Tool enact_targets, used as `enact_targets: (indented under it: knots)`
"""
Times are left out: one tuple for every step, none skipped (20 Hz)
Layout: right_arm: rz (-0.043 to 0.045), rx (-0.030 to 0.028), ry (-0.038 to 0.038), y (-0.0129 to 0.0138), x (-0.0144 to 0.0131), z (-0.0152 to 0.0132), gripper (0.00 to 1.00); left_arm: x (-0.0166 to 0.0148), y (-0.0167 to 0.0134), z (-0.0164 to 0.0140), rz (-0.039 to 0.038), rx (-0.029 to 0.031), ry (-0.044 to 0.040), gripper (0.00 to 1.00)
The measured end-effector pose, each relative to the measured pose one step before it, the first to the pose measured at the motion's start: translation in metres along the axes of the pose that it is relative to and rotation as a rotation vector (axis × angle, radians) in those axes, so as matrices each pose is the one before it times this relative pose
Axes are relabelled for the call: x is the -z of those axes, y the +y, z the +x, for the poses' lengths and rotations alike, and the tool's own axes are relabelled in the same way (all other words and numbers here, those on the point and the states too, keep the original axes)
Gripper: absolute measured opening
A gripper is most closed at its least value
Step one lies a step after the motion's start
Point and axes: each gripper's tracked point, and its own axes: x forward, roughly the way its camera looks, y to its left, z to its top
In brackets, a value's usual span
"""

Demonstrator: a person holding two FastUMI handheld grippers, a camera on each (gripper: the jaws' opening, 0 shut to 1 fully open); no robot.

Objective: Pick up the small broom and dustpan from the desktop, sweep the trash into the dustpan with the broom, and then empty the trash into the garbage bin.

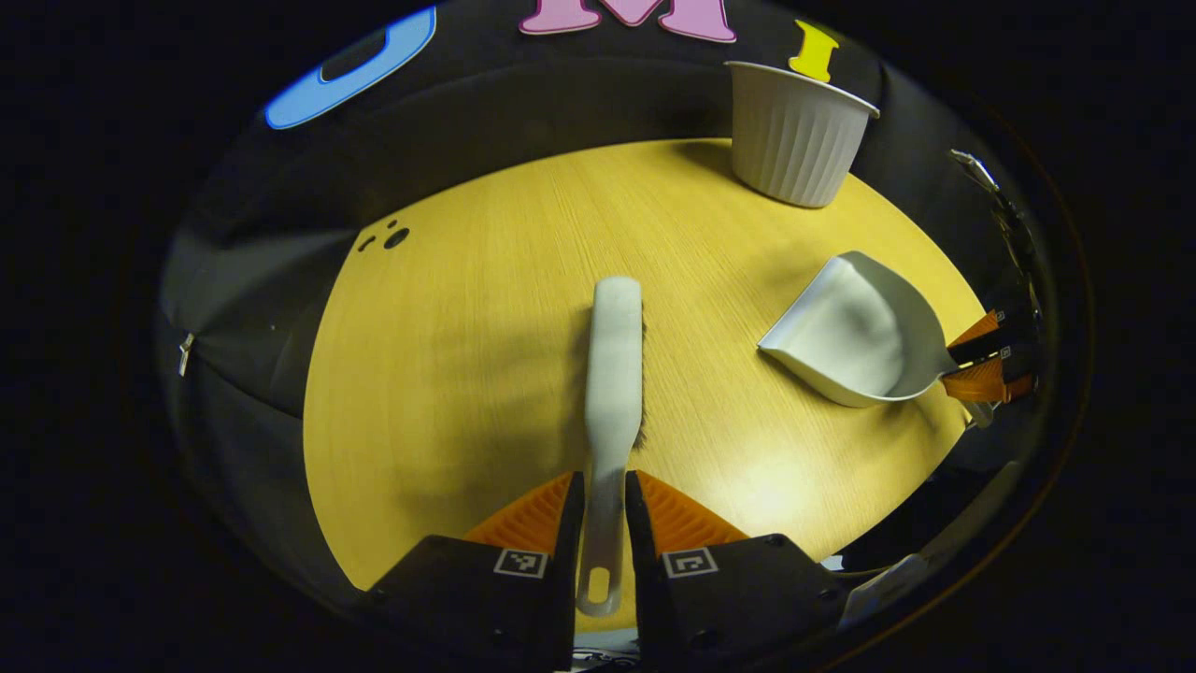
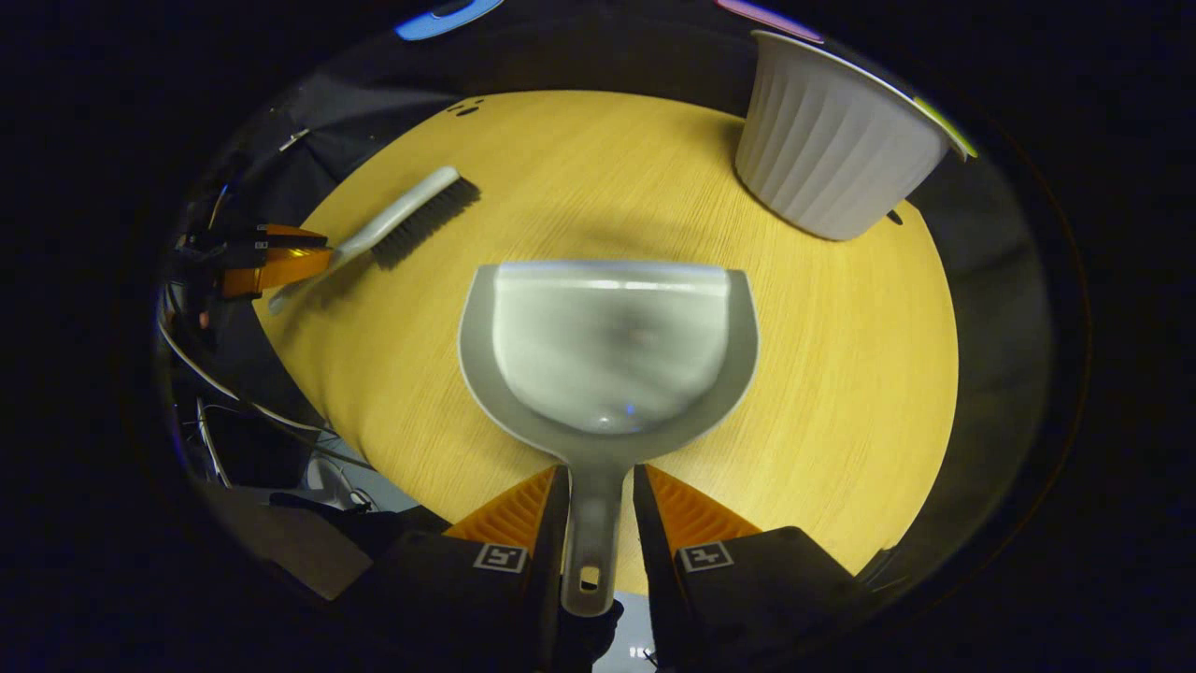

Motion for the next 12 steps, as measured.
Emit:
enact_targets:
  knots:
    - [0.00519, -0.00348, -0.04508, 0.00103, -0.00900, -0.01370, 0.48, -0.00545, -0.00266, -0.00411, -0.01280, 0.00810, -0.03252, 0.30]
    - [-0.00064, -0.00215, -0.05027, 0.00086, -0.01052, -0.01433, 0.42, -0.00715, -0.00390, -0.00379, -0.01669, 0.01277, -0.03759, 0.30]
    - [-0.00368, 0.00084, -0.05350, 0.00174, -0.01108, -0.01440, 0.41, -0.00928, -0.00371, -0.00499, -0.01920, 0.01049, -0.04735, 0.30]
    - [0.00066, -0.00084, -0.05855, 0.00277, -0.01461, -0.01195, 0.34, -0.01059, -0.00472, -0.00506, -0.02002, 0.01014, -0.05158, 0.30]
    - [0.00192, -0.00257, -0.05794, 0.00346, -0.01421, -0.01115, 0.41, -0.01181, -0.00521, -0.00516, -0.02033, 0.00714, -0.05594, 0.30]
    - [0.00337, 0.00157, -0.05531, 0.00339, -0.01346, -0.00953, 0.40, -0.01250, -0.00509, -0.00335, -0.01977, 0.00642, -0.05929, 0.30]
    - [0.00468, 0.00323, -0.05183, 0.00235, -0.01303, -0.00850, 0.40, -0.01312, -0.00474, -0.00226, -0.01757, 0.00615, -0.06198, 0.30]
    - [0.00388, 0.00784, -0.05174, 0.00124, -0.01209, -0.00652, 0.41, -0.01305, -0.00477, -0.00230, -0.01387, 0.00643, -0.06348, 0.30]
    - [0.00178, 0.01191, -0.05386, 0.00094, -0.01272, -0.00721, 0.41, -0.01085, -0.00286, 0.00018, -0.01422, 0.00326, -0.06011, 0.30]
    - [-0.00029, 0.01243, -0.05047, -0.00003, -0.01078, -0.00460, 0.40, -0.00935, -0.00432, 0.00041, -0.01678, 0.00888, -0.05294, 0.30]
    - [-0.00410, 0.01524, -0.05755, 0.00075, -0.01028, -0.00351, 0.40, -0.00710, -0.00614, 0.00020, -0.01756, 0.01018, -0.04490, 0.31]
    - [-0.00649, 0.00150, -0.04072, 0.00188, -0.00756, -0.00078, 0.40, -0.00475, -0.00267, -0.00135, -0.01454, 0.00725, -0.04059, 0.32]
